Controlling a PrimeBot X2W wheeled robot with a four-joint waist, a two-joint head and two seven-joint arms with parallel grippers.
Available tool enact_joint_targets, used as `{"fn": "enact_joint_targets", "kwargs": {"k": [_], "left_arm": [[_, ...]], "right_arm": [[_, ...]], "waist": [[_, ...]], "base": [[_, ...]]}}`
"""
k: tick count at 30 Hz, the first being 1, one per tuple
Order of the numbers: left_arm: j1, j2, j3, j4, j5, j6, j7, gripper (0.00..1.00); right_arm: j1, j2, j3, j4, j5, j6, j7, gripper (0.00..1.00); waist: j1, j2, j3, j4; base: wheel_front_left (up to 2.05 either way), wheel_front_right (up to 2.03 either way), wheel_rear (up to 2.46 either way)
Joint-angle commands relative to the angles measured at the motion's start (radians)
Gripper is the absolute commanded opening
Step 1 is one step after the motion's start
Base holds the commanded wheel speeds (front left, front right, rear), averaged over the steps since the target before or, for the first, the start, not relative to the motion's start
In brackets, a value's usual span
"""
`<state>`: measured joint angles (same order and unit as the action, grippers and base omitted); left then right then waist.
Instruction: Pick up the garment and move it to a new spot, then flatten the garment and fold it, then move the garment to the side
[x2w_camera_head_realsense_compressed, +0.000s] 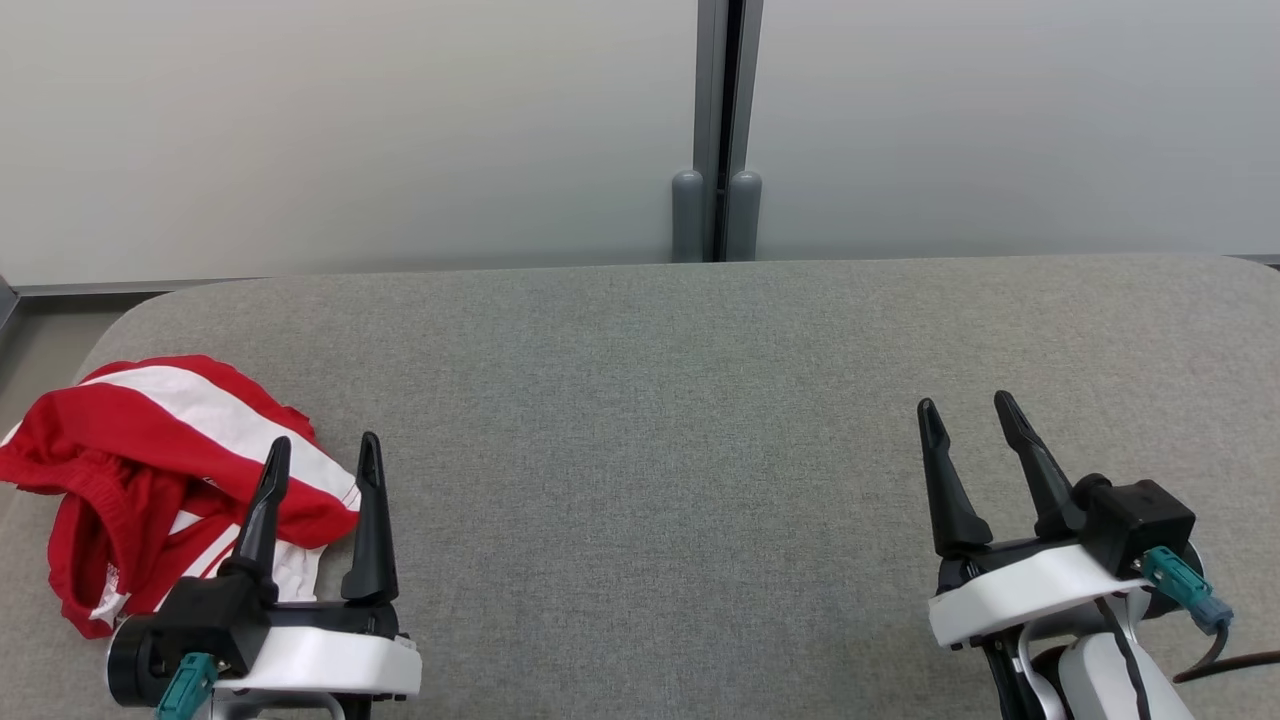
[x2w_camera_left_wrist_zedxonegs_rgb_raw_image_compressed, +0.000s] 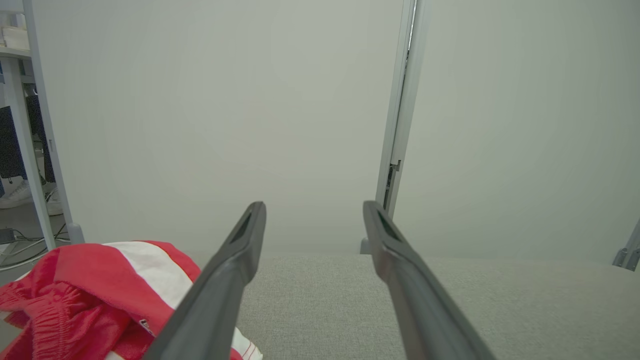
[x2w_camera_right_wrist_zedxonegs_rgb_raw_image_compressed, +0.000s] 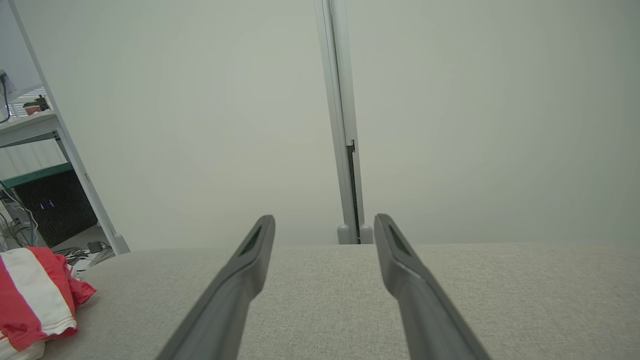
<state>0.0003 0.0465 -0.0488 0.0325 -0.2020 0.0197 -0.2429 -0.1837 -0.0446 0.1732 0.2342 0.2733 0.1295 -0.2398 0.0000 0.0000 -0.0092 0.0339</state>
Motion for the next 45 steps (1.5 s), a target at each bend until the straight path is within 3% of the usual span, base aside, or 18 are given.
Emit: {"fn": "enact_joint_targets", "kwargs": {"k": [1,10,45], "left_arm": [[0.005,0.006,-0.001,-0.007,0.022,0.006,-0.008,1.0],[0.006,0.006,-0.009,-0.009,0.08,0.011,-0.023,1.0],[-0.021,0.006,0.0,0.042,0.065,-0.015,-0.022,1.0]], "right_arm": [[-0.013,-0.009,0.003,-0.004,-0.019,0.002,-0.013,1.0],[-0.018,-0.01,0.014,0.013,-0.074,0.002,-0.029,1.0],[-0.017,-0.01,0.024,0.021,-0.053,0.002,-0.028,1.0]], "waist": [[0.0,0.0,0.0,0.0],[0.0,0.0,0.0,0.001],[0.0,0.0,0.007,0.004]], "base": [[0.0,0.0,0.0],[0.0,0.0,0.0],[0.0,0.0,0.0]]}}
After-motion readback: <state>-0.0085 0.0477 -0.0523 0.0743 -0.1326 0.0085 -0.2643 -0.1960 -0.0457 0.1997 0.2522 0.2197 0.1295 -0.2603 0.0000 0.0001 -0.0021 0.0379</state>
